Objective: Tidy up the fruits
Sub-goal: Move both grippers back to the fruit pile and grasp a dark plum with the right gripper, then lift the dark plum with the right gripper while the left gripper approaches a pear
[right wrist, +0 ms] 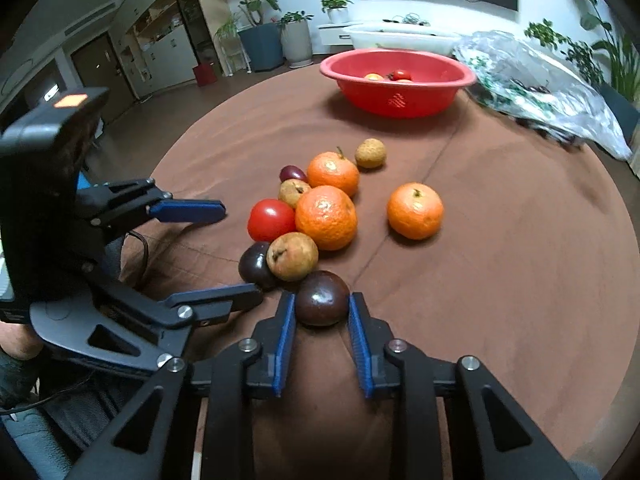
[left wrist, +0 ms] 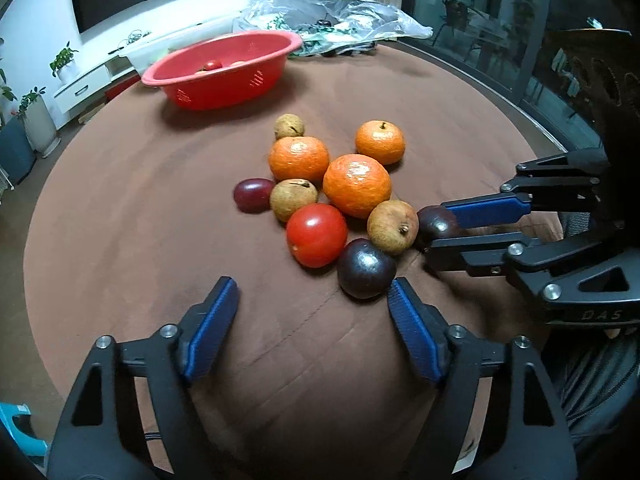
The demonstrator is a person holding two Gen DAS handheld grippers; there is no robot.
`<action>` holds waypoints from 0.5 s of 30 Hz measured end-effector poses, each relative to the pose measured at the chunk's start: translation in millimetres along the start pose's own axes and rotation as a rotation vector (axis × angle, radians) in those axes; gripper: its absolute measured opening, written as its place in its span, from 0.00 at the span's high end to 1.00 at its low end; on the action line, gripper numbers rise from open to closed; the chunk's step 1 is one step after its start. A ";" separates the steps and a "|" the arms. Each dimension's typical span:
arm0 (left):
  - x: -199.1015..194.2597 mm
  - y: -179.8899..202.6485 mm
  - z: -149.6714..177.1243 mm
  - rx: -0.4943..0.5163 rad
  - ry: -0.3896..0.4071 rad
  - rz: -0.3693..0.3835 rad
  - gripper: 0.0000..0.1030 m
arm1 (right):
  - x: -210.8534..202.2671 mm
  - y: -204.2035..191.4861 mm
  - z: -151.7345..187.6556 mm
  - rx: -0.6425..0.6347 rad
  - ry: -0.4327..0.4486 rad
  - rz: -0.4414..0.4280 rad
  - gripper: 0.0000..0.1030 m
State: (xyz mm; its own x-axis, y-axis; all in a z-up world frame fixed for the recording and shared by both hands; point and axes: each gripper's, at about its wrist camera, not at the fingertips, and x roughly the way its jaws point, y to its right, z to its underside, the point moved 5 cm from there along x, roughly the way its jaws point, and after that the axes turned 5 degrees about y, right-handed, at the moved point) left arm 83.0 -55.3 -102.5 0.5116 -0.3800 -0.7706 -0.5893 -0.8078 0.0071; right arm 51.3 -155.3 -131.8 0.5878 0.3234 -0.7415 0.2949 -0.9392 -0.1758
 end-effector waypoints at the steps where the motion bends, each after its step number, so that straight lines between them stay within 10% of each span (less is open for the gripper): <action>1: 1.3 1.2 -0.1 0.001 -0.004 0.000 0.27 | -1.8 1.9 1.7 0.011 -0.003 0.003 0.71; 15: 10.5 11.8 -13.2 -0.006 -0.003 0.029 0.47 | -21.3 9.6 12.8 0.105 -0.005 0.033 0.71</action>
State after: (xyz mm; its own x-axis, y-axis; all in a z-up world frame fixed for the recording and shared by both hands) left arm 89.7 -74.8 -102.0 0.4923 -0.4023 -0.7719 -0.6003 -0.7991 0.0336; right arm 31.9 -172.6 -126.1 0.5923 0.2917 -0.7511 0.1949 -0.9564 -0.2177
